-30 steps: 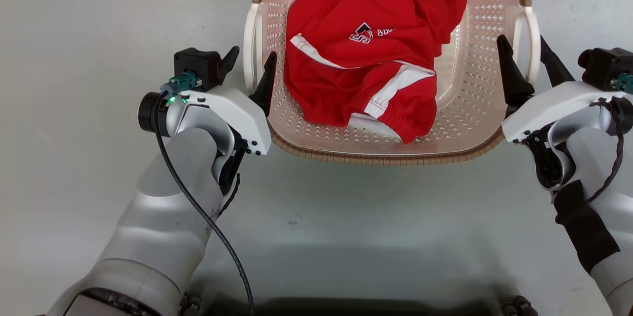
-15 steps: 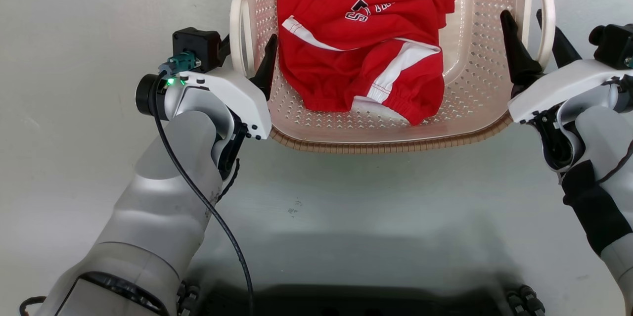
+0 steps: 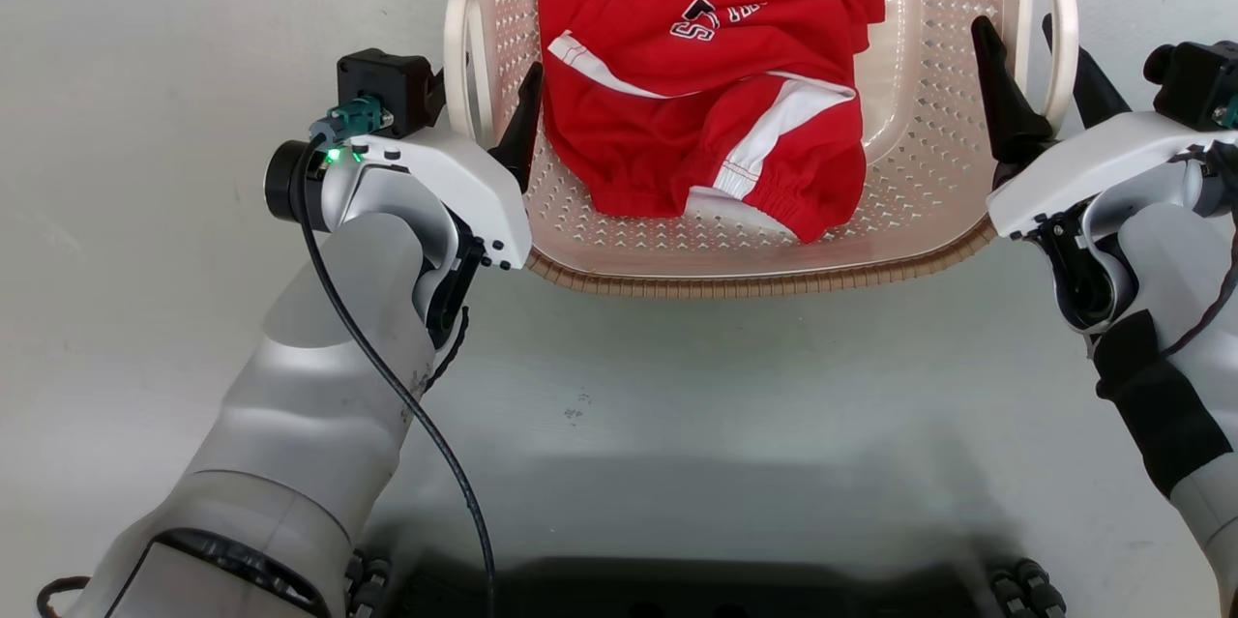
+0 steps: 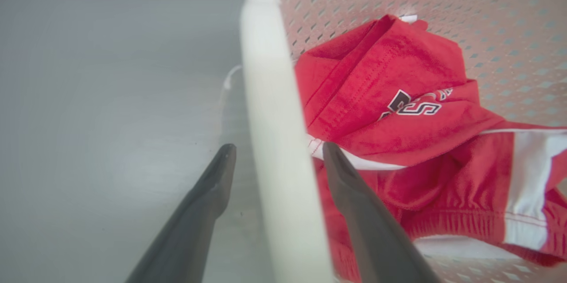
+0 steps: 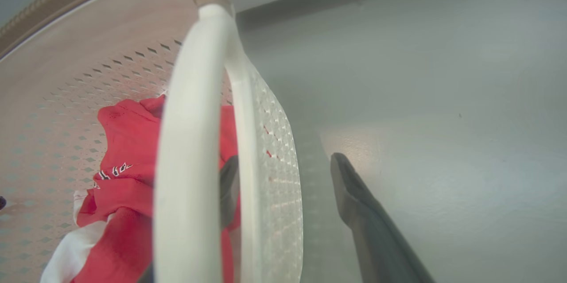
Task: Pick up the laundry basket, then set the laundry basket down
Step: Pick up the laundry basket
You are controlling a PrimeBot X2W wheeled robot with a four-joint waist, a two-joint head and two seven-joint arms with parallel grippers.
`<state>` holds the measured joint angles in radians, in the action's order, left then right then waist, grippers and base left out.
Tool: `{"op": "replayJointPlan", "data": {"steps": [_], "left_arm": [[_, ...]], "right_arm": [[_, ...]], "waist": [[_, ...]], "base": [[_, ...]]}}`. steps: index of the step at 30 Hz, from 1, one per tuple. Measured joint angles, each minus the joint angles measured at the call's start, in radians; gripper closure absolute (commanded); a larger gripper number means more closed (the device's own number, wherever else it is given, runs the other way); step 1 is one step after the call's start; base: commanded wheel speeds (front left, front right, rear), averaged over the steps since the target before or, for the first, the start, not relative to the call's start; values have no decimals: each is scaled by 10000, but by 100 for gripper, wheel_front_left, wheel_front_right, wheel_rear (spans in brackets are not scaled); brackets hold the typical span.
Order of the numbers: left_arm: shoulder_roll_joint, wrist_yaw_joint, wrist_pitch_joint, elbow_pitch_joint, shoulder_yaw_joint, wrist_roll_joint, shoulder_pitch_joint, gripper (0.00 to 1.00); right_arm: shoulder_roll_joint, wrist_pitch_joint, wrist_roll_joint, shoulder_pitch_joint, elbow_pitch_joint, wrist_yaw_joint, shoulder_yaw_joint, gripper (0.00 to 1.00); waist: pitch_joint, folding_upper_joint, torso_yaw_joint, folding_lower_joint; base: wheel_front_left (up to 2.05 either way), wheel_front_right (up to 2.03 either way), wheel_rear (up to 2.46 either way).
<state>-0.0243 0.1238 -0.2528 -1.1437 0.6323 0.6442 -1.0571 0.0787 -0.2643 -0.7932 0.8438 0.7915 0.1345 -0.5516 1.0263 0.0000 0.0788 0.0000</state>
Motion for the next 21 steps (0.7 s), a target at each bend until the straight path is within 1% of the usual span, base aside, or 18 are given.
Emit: {"op": "replayJointPlan", "data": {"steps": [1,2,3,4,5,7,8,10,21], "left_arm": [[2,0,0,-2,0,0,-4,11],[2,0,0,-2,0,2,-12,17],[4,0,0,0,8,2,-21,61],[2,0,0,8,36,2,-28,100],[-2,0,0,19,79,2,-37,100],[75,27,-40,44,155,19,-37,100],[102,-58,-69,65,132,130,-75,100],[81,-56,-38,75,140,234,-128,100],[94,-56,-29,56,313,460,-127,100]], "right_arm": [[0,0,0,17,0,0,-13,0],[0,0,0,43,-2,0,-25,0],[4,0,0,62,-13,0,-29,13],[6,0,-2,75,-21,0,-50,82],[19,-2,-65,82,-27,0,-146,100],[-13,-2,-169,105,-61,17,-362,100],[-144,-15,-211,102,-117,-21,-418,100],[-130,-29,-293,110,-109,-75,-454,100],[-165,-46,-397,191,142,-86,-598,100]], "waist": [[12,0,3,0],[25,0,5,0],[33,0,9,0],[33,0,10,0],[27,0,20,0],[6,0,26,0],[1,0,25,0],[0,0,24,0],[-101,0,8,0]], "base": [[0,0,0],[0,0,0],[0,0,0],[0,0,0],[0,0,0],[0,0,0],[0,0,0],[0,0,0],[0,0,0]]}}
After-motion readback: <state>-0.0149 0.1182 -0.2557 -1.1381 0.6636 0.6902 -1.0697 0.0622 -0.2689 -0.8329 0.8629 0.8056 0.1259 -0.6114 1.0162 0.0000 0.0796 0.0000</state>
